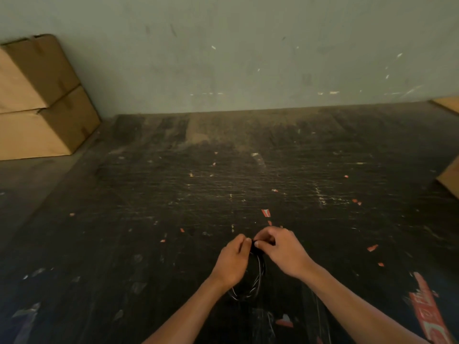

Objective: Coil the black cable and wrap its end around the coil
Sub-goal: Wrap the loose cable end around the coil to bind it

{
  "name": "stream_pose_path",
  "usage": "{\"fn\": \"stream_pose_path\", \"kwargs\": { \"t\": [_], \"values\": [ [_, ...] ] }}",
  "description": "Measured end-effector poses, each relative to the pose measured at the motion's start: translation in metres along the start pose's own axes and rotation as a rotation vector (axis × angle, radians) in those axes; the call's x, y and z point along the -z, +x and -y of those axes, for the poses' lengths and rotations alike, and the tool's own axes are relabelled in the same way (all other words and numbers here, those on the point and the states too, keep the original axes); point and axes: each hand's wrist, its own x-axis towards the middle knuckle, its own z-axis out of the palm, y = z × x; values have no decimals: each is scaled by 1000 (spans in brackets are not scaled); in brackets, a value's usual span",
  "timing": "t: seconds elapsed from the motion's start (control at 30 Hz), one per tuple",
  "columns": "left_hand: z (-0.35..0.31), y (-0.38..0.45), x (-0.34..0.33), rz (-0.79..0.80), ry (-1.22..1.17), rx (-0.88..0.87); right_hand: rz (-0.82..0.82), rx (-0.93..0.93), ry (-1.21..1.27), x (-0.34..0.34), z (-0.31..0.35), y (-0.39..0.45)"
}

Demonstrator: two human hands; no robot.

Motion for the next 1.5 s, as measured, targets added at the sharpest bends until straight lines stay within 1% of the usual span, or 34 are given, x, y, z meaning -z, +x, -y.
{"fn": "stream_pose_path", "kwargs": {
  "t": [0.1, 0.2, 0.23, 0.3, 0.4, 0.47, 0.53, 0.63, 0.67, 0.73, 0.8, 0.87, 0.93, 1.0, 1.07, 1.13, 1.23, 1.33, 1.4, 1.5],
  "values": [
    [-2, 4, -1, -26, -11, 15, -40, 82, -43, 0, 2, 1],
    [-2, 11, 3, -114, -33, 67, -120, 166, -41, 8, 7, 2],
    [0, 12, 6, -136, -50, 79, -122, 181, -47, 12, 8, 2],
    [1, 12, 11, -149, -68, 67, -58, 183, -23, 18, 9, 3],
    [-1, 14, 15, -179, -41, 11, 76, 146, 213, 14, 12, -2],
    [-3, 17, 17, -222, -1, -28, 79, 117, 366, 6, 15, -5],
    [-3, 19, 19, -264, 26, -67, 24, 43, 525, -1, 14, -6],
    [-6, 19, 21, -274, 48, -143, -119, -187, 754, -13, 13, 0],
    [-7, 19, 21, -263, 56, -166, -158, -251, 784, -15, 13, 3],
    [-9, 18, 19, -244, 74, -202, -192, -326, 767, -17, 15, 8],
    [-9, 17, 18, -244, 118, -231, -171, -347, 694, -16, 16, 11],
    [-9, 18, 19, -263, 187, -255, -112, -348, 636, -15, 19, 12],
    [-10, 19, 21, -275, 221, -273, -89, -350, 633, -14, 22, 11],
    [-11, 18, 22, -299, 206, -278, -112, -357, 657, -14, 23, 11],
    [-12, 18, 24, -352, 160, -274, -117, -401, 729, -15, 23, 11],
    [-15, 19, 25, -396, 93, -255, -85, -494, 814, -17, 22, 10],
    [-19, 22, 26, -409, -25, -224, 8, -662, 879, -25, 23, 6],
    [-21, 23, 26, -404, -48, -231, 60, -797, 987, -32, 26, 4],
    [-21, 21, 24, -373, -59, -231, 47, -850, 1088, -34, 29, 6],
    [-19, 17, 20, -325, -51, -226, -26, -873, 1181, -34, 35, 13]
  ]
}}
